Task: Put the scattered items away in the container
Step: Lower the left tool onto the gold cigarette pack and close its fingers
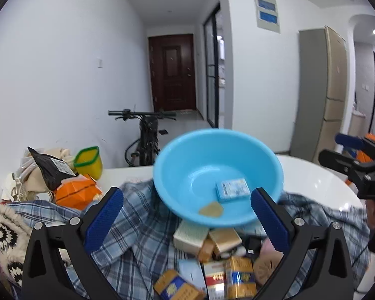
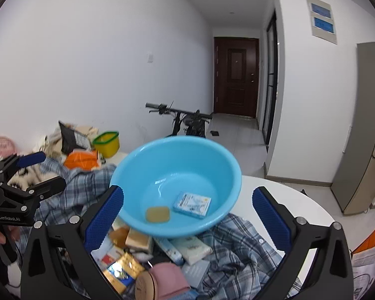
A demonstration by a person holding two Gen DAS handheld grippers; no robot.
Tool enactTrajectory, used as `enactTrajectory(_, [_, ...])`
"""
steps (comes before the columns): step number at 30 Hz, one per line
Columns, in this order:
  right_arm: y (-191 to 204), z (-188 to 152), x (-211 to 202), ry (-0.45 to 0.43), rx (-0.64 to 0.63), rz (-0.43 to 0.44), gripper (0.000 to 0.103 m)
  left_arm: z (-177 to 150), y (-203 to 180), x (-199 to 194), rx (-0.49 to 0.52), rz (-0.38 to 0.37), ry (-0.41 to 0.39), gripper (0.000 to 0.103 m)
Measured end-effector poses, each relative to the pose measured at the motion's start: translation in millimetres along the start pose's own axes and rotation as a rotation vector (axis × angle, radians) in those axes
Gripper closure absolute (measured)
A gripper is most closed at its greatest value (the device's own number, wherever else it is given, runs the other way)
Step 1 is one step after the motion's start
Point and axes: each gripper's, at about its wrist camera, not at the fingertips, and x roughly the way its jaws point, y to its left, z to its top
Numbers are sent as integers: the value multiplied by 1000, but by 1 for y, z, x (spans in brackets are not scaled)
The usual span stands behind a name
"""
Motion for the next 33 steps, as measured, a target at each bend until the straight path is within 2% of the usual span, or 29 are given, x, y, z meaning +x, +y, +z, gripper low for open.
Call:
enactTrajectory(6, [-1, -21, 1, 51, -12, 15, 0, -24, -1, 5, 40, -5, 74, 0])
enactTrajectory(9, [1, -35, 1, 75, -14, 20, 0, -37, 3, 13, 16, -30, 137, 0])
enactTrajectory(13, [7, -60, 9, 113, -14, 15, 0, -59, 4, 17, -37, -54, 177, 0])
enactTrajectory(20, [10, -95, 21, 184, 54, 36, 0, -93, -4, 30, -31, -37, 252, 0])
enactTrajectory(23, [8, -104, 23, 211, 62, 27, 0, -100, -13, 34, 14, -3, 257, 0])
enactTrajectory(30, [-2, -112, 26, 250, 59, 25, 0, -109, -46, 37, 105, -24, 253, 0])
enactTrajectory(33, [-1, -116, 29, 274, 35, 20, 0, -119, -68, 43, 165, -14, 278, 0])
